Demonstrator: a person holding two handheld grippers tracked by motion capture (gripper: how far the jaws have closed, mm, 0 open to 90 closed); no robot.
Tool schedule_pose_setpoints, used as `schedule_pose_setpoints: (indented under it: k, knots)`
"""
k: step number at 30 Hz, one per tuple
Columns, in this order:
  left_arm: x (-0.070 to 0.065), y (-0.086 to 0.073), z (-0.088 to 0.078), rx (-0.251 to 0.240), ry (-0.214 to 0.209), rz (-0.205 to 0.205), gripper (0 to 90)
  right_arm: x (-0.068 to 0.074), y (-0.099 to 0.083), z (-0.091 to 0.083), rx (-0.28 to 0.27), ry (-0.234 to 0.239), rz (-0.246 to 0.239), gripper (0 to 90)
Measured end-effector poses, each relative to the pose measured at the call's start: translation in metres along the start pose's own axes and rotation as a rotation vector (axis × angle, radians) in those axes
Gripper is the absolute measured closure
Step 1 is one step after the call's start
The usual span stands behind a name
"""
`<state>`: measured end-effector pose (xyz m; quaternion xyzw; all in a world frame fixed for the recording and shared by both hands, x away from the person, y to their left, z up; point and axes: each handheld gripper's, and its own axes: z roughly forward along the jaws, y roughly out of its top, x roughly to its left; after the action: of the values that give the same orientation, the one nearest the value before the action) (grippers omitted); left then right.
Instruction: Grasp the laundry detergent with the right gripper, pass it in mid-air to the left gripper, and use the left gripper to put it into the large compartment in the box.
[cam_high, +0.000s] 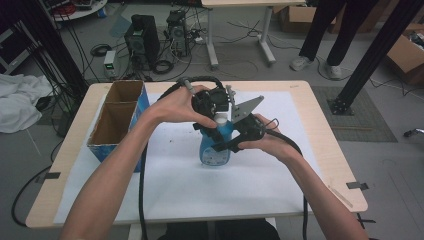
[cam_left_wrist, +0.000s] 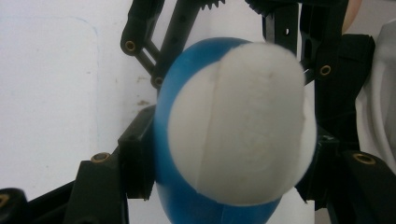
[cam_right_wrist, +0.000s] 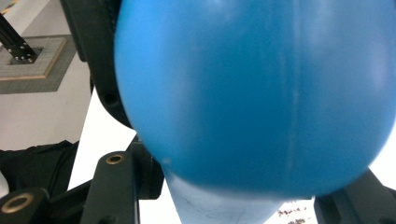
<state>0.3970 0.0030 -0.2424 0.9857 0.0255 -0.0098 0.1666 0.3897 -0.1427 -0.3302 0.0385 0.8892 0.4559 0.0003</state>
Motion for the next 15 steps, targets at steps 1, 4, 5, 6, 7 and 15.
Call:
schedule_pose_setpoints:
  k: [1, 4, 5, 6, 7, 15]
  knots:
    - [-0.0007, 0.0, 0.0004, 0.006, -0.001, -0.005, 37.6, -0.0002, -0.0007, 0.0003, 0.001, -0.002, -0.009, 44.4]
    - [-0.0002, -0.0001, 0.0008, 0.006, 0.004, 0.001, 37.6, -0.0005, -0.0014, 0.0004, -0.002, -0.003, -0.009, 44.2]
    - [-0.0004, -0.0004, 0.0011, 0.004, 0.005, -0.001, 37.6, -0.0005, -0.0017, 0.0004, -0.004, -0.003, -0.008, 44.2]
    - [-0.0004, -0.0005, 0.0013, 0.014, 0.004, 0.001, 37.6, -0.0006, -0.0022, 0.0004, -0.009, -0.002, -0.006, 43.7]
    - [-0.0004, -0.0007, 0.0023, 0.013, 0.007, 0.0, 37.6, -0.0008, -0.0024, 0.0002, -0.015, 0.002, -0.005, 42.9]
    - [0.0001, -0.002, 0.0061, 0.03, 0.014, -0.007, 37.5, -0.0005, -0.0046, -0.0004, -0.022, 0.0, 0.0, 37.5]
